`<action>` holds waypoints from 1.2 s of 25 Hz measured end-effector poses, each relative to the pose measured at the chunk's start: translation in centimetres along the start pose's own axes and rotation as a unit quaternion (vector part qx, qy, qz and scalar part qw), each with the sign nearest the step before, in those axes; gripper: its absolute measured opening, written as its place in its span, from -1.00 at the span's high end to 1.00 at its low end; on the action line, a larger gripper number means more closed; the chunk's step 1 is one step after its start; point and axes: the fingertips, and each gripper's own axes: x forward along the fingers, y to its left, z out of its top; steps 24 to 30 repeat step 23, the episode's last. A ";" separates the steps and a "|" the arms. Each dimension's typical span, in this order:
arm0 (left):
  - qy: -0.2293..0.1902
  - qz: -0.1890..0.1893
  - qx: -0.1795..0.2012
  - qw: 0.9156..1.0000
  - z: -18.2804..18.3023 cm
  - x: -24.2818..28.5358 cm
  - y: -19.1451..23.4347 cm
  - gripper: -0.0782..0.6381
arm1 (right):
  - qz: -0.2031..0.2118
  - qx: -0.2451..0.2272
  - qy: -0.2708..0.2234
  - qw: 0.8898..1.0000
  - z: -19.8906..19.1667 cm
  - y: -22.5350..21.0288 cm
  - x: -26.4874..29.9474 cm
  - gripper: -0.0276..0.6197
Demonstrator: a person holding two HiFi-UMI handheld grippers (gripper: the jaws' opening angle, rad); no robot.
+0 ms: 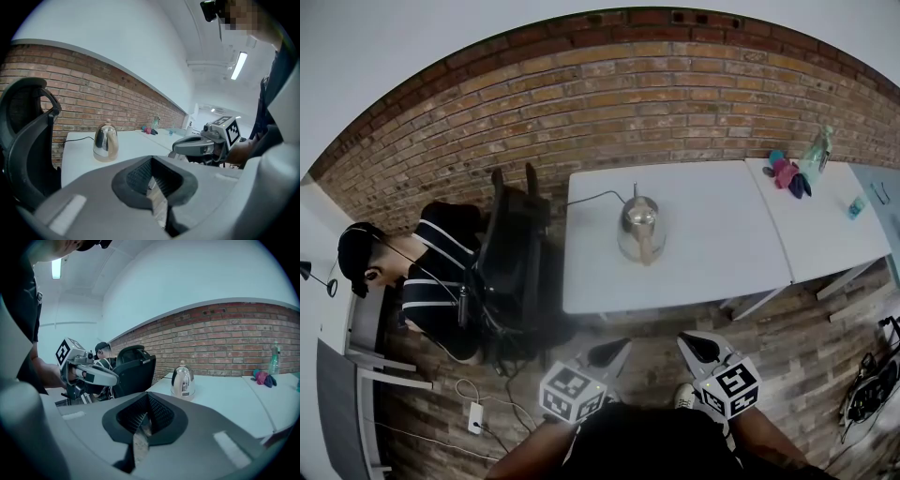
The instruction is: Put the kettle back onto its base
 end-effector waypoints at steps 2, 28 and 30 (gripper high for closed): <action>-0.001 0.001 0.000 1.000 0.0 0.0 -0.1 0.78 | 0.000 0.001 0.000 1.000 0.0 -0.1 -0.1 0.84; 0.000 -0.001 0.001 1.000 0.1 0.0 0.4 0.78 | -0.005 0.006 -0.002 1.000 0.0 -0.2 0.1 0.84; 0.000 -0.001 0.001 1.000 0.1 0.0 0.4 0.78 | -0.005 0.006 -0.002 1.000 0.0 -0.2 0.1 0.84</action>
